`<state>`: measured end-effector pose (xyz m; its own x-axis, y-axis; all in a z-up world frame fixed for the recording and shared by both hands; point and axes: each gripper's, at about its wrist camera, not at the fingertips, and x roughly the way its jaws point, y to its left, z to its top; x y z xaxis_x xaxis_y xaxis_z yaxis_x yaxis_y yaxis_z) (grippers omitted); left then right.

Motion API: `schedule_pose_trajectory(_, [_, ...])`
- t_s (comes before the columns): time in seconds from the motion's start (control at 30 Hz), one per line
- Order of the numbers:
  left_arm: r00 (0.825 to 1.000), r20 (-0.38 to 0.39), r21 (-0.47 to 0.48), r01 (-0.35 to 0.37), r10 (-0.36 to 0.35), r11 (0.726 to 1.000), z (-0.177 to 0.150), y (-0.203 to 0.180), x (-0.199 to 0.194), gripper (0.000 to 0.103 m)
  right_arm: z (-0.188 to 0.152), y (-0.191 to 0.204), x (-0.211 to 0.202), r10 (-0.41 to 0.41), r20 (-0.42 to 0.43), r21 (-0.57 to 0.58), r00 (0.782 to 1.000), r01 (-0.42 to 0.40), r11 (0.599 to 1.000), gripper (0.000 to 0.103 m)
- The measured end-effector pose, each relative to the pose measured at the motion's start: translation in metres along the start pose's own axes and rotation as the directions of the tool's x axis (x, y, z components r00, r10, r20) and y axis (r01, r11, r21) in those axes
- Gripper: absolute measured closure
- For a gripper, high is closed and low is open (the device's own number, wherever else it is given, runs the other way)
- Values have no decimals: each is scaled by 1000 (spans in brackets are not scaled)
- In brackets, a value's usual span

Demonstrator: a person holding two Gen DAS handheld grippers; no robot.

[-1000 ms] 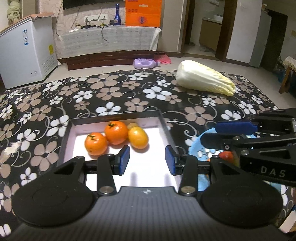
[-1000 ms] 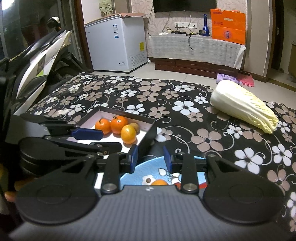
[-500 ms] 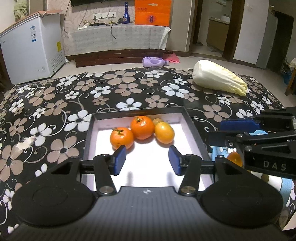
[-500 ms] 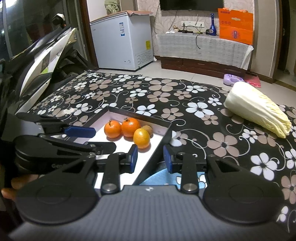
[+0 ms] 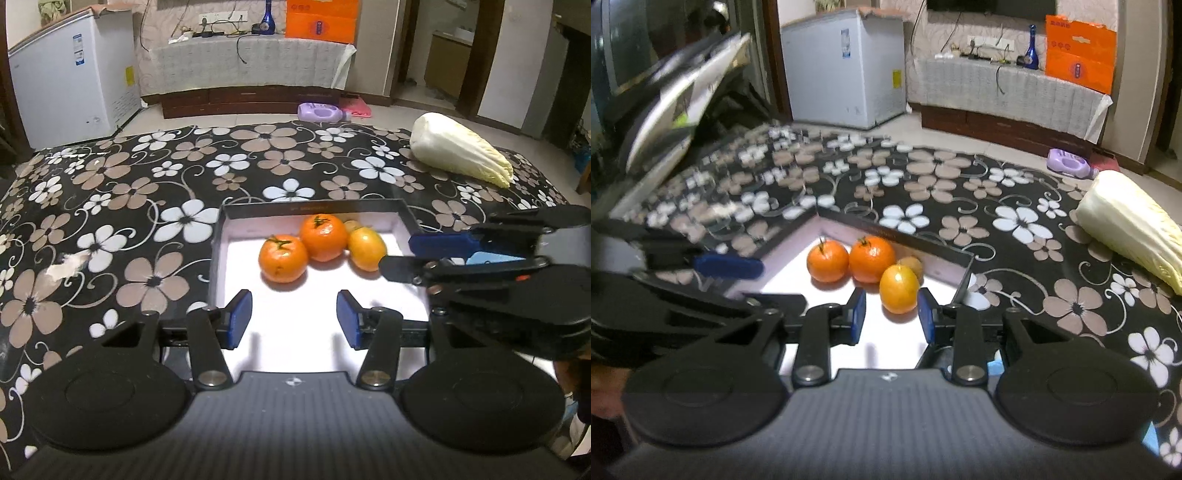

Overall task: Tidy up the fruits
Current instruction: 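Move both open tools back over the white tray, then grasp the yellow-orange fruit in the tray with the right tool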

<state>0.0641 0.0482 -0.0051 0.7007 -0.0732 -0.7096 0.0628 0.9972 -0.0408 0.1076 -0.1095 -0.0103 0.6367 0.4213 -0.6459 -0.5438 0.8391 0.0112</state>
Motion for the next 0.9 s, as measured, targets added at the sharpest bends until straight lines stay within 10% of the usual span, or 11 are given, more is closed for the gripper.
schedule_pose_trajectory(0.9, [1000,-30,-9,0,0,1000,4,8,20,45,5,3,37,-78,-27,-39,997,76,996,69])
